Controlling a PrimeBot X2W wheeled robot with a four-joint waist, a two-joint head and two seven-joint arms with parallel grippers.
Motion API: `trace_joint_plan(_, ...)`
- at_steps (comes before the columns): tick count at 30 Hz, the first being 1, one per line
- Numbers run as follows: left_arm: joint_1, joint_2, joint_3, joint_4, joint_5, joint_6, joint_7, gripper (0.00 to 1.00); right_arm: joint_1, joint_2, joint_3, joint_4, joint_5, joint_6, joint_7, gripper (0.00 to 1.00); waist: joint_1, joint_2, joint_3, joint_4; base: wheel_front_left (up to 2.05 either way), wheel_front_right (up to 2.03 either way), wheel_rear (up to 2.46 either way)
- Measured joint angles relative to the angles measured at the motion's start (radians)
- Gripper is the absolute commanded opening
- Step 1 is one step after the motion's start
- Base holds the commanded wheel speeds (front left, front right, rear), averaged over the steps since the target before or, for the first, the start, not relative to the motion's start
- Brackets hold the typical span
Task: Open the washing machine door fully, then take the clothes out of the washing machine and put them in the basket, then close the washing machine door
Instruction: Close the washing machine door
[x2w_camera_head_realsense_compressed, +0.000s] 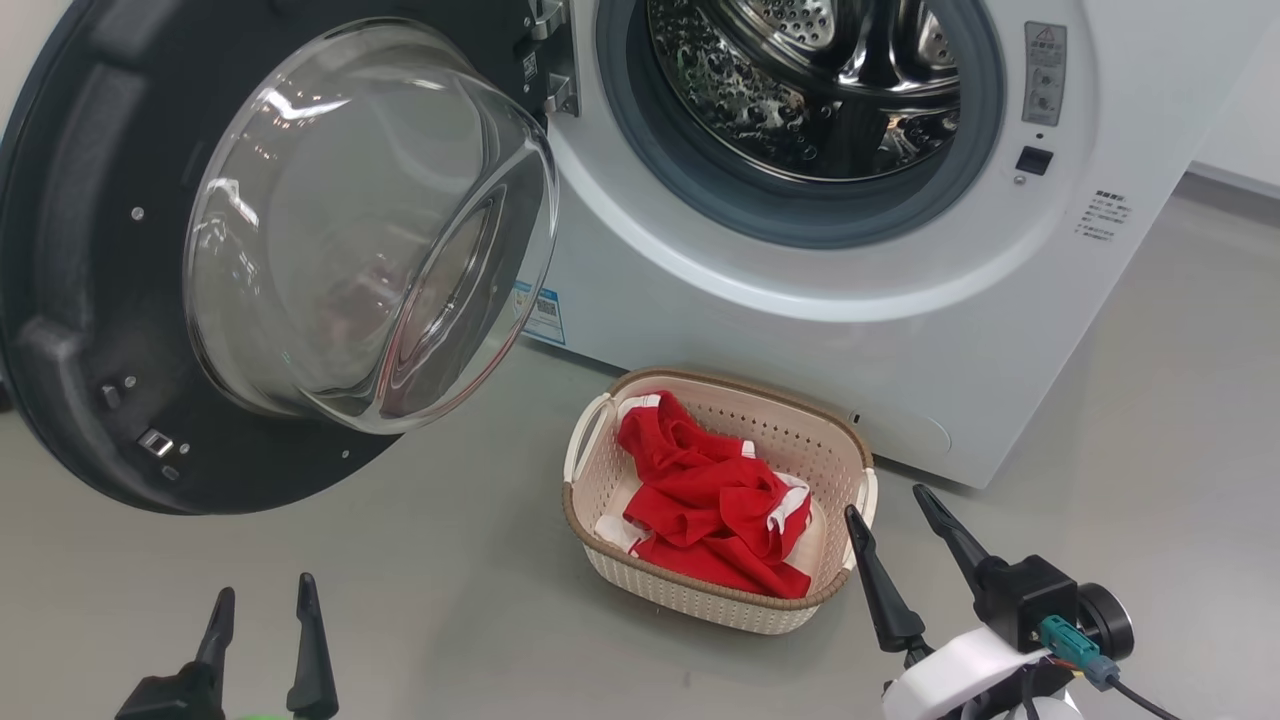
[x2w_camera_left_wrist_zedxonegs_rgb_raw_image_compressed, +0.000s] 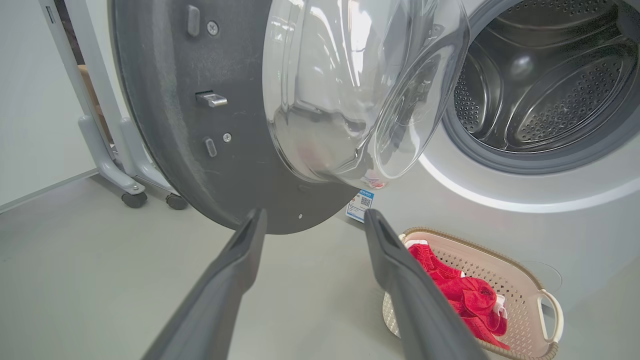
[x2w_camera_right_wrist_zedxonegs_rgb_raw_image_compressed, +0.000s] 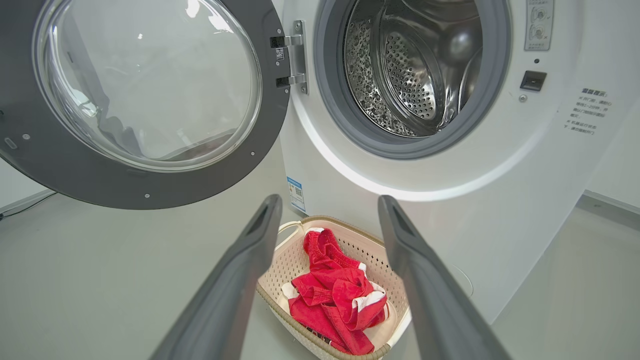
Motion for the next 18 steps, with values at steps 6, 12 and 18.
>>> trace_joint_plan(6,0.000,0.000,0.010,-0.015,-0.010,0.006,0.000,1.00,-0.027,-0.001,0.019,0.017,-0.009,0.010,0.000,1.00,0.0000,0.0000,0.024,0.014,0.00,0.00,0.00)
trace_joint_plan(12,0.003,0.000,0.016,-0.016,-0.024,0.011,0.000,1.00,-0.046,-0.002,0.031,0.030,-0.010,0.017,0.000,1.00,0.0000,0.0000,0.029,0.018,0.00,0.00,0.00)
trace_joint_plan(18,0.005,0.000,0.021,-0.024,-0.033,0.019,0.000,1.00,-0.061,-0.003,0.038,0.037,-0.010,0.017,0.000,1.00,0.0000,0.0000,0.031,0.019,0.00,0.00,0.00)
